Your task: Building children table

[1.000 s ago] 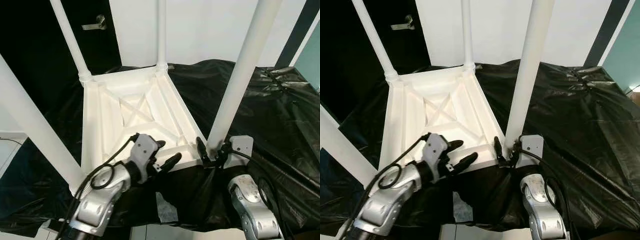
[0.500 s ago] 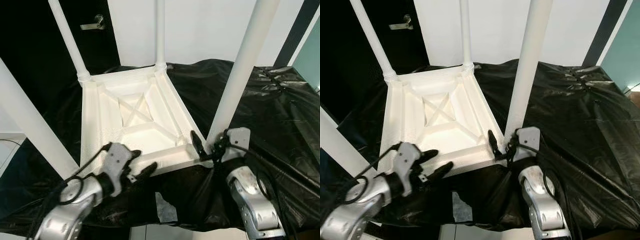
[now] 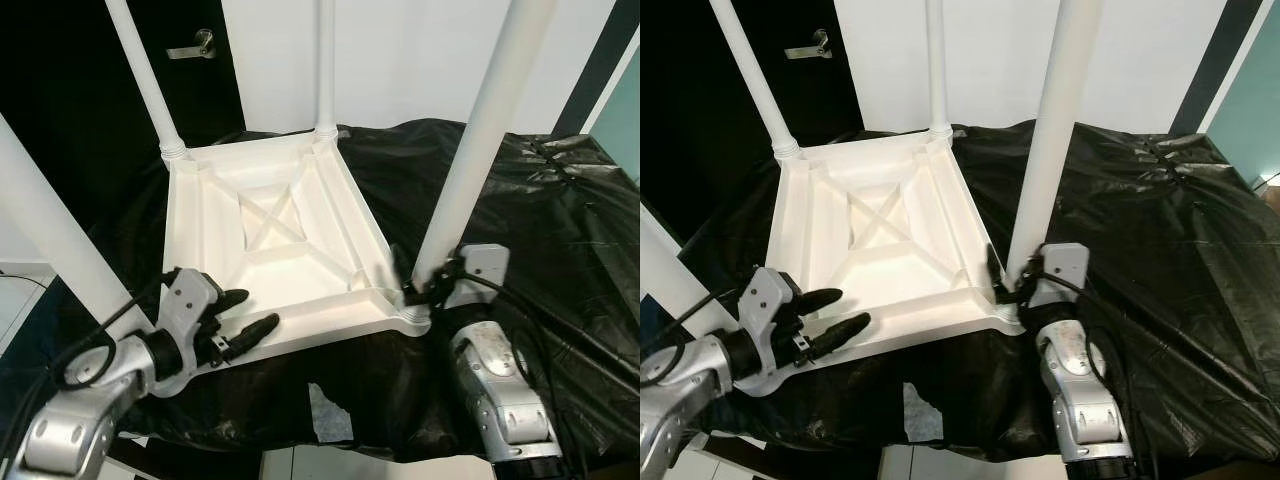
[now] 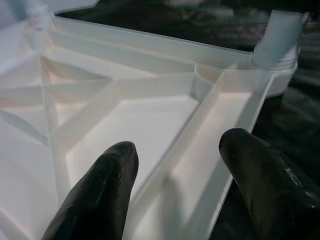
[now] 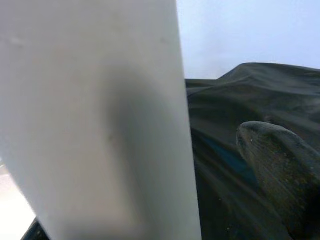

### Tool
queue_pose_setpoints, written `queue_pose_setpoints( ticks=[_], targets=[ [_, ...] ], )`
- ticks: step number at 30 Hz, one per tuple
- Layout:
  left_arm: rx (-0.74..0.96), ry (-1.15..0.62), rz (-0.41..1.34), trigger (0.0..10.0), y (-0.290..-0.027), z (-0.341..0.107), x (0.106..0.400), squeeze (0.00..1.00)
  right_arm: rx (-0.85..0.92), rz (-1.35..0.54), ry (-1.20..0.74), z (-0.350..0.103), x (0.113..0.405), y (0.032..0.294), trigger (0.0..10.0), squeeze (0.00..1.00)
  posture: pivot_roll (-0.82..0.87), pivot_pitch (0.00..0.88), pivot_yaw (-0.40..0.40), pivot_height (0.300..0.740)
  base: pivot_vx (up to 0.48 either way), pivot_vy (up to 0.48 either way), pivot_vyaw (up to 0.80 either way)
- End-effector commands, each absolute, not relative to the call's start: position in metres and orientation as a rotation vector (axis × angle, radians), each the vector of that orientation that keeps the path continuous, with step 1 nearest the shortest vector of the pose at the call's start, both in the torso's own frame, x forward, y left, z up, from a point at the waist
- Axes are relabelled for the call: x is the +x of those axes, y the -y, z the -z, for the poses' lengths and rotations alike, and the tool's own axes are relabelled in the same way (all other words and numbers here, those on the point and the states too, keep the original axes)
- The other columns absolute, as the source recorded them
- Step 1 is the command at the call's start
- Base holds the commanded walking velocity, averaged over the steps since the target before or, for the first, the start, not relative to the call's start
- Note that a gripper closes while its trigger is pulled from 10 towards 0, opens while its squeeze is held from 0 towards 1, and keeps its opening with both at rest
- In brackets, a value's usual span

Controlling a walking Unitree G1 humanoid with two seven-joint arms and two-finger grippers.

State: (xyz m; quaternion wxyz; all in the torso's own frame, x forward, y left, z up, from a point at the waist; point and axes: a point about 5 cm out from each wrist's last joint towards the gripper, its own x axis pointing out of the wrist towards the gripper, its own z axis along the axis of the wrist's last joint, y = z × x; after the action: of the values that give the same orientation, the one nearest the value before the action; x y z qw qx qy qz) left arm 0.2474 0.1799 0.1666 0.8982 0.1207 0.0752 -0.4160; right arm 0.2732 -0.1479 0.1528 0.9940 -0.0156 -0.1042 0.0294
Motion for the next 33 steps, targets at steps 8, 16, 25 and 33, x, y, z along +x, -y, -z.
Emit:
queue_pose_setpoints(
  ticks=[8, 16, 25, 33],
  targets=[
    [0.288, -0.104, 0.908, 10.0, -0.168, -0.173, 0.284, 0.00, -0.087, 0.171, 0.218, -0.154, 0.268, 0.189, 10.0, 0.00, -0.04, 0.000, 0.048, 0.740, 0.000, 0.000, 0.00],
    [0.241, -0.038, 1.106, 10.0, -0.104, -0.169, 0.298, 0.00, -0.110, 0.265, 0.222, -0.152, 0.258, 0.199, 10.0, 0.00, -0.11, 0.000, 0.098, 0.740, 0.000, 0.000, 0.00],
    [0.203, 0.002, 1.261, 10.0, -0.060, -0.164, 0.293, 0.00, -0.134, 0.349, 0.227, -0.152, 0.247, 0.206, 10.0, 0.00, -0.14, 0.000, 0.115, 0.740, 0.000, 0.000, 0.00],
    [0.165, 0.018, 1.261, 10.0, -0.059, -0.166, 0.286, 0.00, -0.122, 0.216, 0.316, -0.166, 0.261, 0.182, 10.0, 0.00, -0.09, 0.000, 0.086, 0.740, 0.000, 0.000, 0.00]
  ],
)
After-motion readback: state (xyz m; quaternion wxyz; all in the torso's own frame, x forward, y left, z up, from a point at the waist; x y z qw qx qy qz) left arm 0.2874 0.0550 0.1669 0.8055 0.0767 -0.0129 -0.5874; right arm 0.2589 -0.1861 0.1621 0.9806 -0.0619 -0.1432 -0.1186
